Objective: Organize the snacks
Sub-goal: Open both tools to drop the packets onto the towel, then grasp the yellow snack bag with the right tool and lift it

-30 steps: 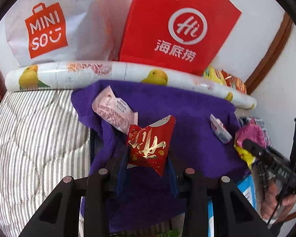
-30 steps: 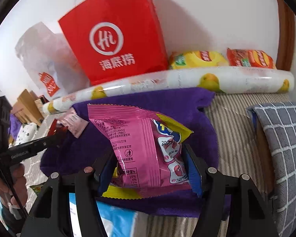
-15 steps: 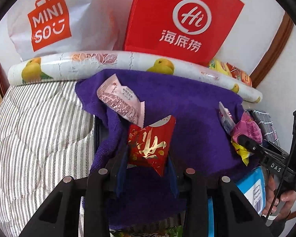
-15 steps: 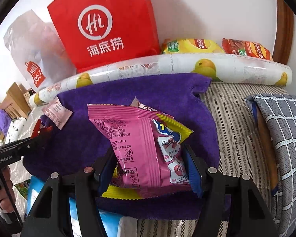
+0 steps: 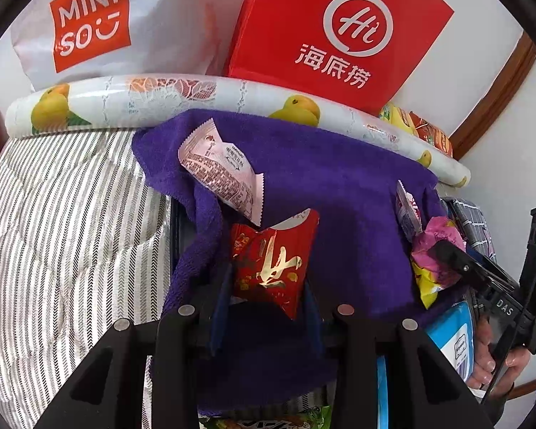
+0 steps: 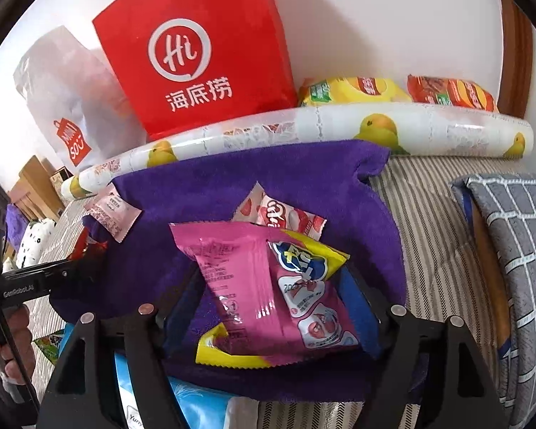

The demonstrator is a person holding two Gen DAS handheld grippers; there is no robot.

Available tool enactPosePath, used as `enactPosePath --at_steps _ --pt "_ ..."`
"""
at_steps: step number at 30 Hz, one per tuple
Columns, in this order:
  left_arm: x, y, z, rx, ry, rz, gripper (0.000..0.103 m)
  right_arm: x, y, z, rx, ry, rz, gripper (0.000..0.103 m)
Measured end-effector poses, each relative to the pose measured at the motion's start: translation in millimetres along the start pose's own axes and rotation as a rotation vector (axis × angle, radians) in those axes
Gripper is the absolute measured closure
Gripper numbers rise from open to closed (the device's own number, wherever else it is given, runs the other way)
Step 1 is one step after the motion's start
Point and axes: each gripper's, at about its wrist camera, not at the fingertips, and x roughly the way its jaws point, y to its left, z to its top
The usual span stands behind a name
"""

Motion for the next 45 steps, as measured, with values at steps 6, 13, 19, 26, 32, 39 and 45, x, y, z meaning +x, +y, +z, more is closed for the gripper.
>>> enactPosePath --at_steps 6,13,19,26,32,39,45 --pt "0.9 -7.6 -1.3 0.031 0.01 0.01 0.06 -4.9 1.6 1.1 -0.001 -0.022 0.012 0.025" --pt "-1.2 -16.8 -0.8 0.066 0.011 0.002 0.039 -8.8 -0.9 0.5 0.022 -0.023 0.049 0.025" --pt "-11.0 -19.3 0.9 0.06 -0.009 -0.058 0.033 -24.5 3.8 0.8 0.003 -0.086 0.0 0.025" --pt "-26.0 -30.4 -1.7 0.11 -0.051 -0.08 0.033 -65.2 16.3 -10.9 -0.036 -0.124 -0.093 0.025" --pt "-44.3 -33.3 -1.0 0.115 -0.108 -0.071 0.035 -110.7 29.4 -39.3 -0.032 -0.112 -0.121 0.025" --pt "-85.9 -31.0 -20.4 0.133 -0.119 -0.027 0.035 -150.6 44.2 -83.7 0.001 -0.052 -0.034 0.025" --pt "-116.1 -15.0 -51.0 0.097 -0.111 -0.016 0.033 -155.7 55.5 -125.1 0.036 -0.012 0.076 0.025"
